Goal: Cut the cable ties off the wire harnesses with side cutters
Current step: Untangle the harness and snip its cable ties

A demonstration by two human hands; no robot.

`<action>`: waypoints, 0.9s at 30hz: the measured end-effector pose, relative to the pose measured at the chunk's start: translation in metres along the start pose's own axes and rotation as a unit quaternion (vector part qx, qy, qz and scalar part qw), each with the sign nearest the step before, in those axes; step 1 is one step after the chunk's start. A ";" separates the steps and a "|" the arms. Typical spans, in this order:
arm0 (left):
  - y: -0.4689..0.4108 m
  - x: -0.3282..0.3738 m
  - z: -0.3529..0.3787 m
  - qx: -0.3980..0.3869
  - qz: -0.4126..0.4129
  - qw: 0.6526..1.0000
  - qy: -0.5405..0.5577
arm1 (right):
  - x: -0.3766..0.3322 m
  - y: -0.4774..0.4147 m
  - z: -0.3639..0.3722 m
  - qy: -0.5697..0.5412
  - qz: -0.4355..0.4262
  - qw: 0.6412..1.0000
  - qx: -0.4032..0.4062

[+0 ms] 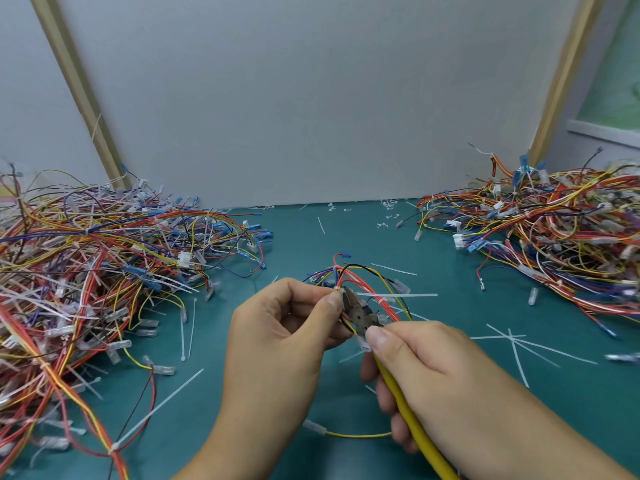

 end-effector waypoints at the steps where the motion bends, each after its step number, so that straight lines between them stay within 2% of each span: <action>1: 0.000 -0.001 0.000 -0.004 -0.004 1.000 0.003 | 0.000 0.000 0.000 0.000 0.001 1.000 0.001; 15: -0.002 -0.004 0.002 -0.032 -0.017 0.999 0.034 | 0.001 0.000 -0.005 0.053 -0.032 0.997 0.042; 20: -0.004 -0.007 -0.001 -0.017 -0.021 0.999 0.024 | -0.001 0.002 -0.007 0.067 -0.030 0.997 0.034; 22: -0.006 -0.009 -0.002 -0.012 -0.020 1.000 0.017 | -0.003 0.002 -0.007 0.041 -0.028 0.999 0.021; 27: -0.015 -0.015 -0.006 -0.024 -0.039 0.999 0.021 | -0.008 0.000 -0.012 -0.139 -0.008 0.990 0.008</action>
Point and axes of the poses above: each hand's wrist, its own y-axis away from the middle knuckle, its own z-axis out of the palm, x = y × z, the point moved 4 cm from there along -y, towards the middle knuckle, and after that the axes turned 2 degrees about z, right-handed, at the moved point
